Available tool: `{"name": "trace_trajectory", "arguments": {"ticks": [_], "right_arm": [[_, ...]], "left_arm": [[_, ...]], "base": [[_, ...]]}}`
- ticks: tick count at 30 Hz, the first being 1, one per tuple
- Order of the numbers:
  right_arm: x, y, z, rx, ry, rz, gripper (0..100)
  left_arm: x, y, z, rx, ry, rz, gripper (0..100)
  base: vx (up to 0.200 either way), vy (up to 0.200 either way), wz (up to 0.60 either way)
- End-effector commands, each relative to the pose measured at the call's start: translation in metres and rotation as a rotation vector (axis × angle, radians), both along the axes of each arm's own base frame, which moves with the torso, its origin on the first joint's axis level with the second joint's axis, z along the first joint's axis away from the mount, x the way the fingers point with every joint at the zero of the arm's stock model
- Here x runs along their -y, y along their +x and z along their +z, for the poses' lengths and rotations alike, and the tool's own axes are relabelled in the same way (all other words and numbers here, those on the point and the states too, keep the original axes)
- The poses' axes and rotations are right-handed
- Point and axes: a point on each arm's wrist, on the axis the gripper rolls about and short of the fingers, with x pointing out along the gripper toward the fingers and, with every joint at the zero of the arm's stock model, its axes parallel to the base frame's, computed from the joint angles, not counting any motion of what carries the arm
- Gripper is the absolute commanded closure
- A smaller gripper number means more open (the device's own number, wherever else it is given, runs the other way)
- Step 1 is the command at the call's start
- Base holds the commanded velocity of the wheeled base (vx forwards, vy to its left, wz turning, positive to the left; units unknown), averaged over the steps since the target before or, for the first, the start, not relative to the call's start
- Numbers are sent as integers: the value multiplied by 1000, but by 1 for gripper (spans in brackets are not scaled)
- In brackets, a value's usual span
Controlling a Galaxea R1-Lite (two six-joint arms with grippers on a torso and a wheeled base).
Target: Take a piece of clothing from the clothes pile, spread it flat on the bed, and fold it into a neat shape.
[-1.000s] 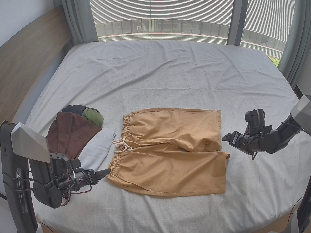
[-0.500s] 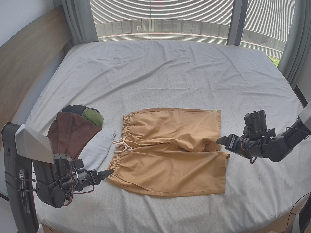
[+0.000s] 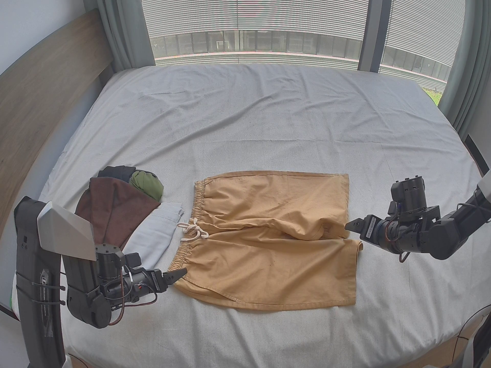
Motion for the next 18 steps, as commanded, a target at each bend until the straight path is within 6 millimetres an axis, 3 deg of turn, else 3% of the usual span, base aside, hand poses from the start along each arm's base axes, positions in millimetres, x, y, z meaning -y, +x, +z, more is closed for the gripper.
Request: {"name": "trace_trajectory", "arguments": {"ticks": [1, 8, 12, 17, 18], "right_arm": [[1, -3, -1, -8, -2, -2, 0], [3, -18, -17, -81, -17, 35, 0], [4, -35, -33, -150, 3, 145, 0], [7, -39, -61, -173, -43, 199, 0], [9, -39, -74, -176, -66, 218, 0]], "left_arm": [[1, 1, -10, -23, 4, -3, 100], [2, 5, -11, -11, 5, -6, 100], [1, 5, -11, -7, 5, -1, 100], [-1, 5, -10, -7, 5, 3, 100], [-1, 5, -9, -4, 5, 5, 100]], "base": [[0, 0, 0], [0, 0, 0], [0, 0, 0], [0, 0, 0], [0, 0, 0]]}}
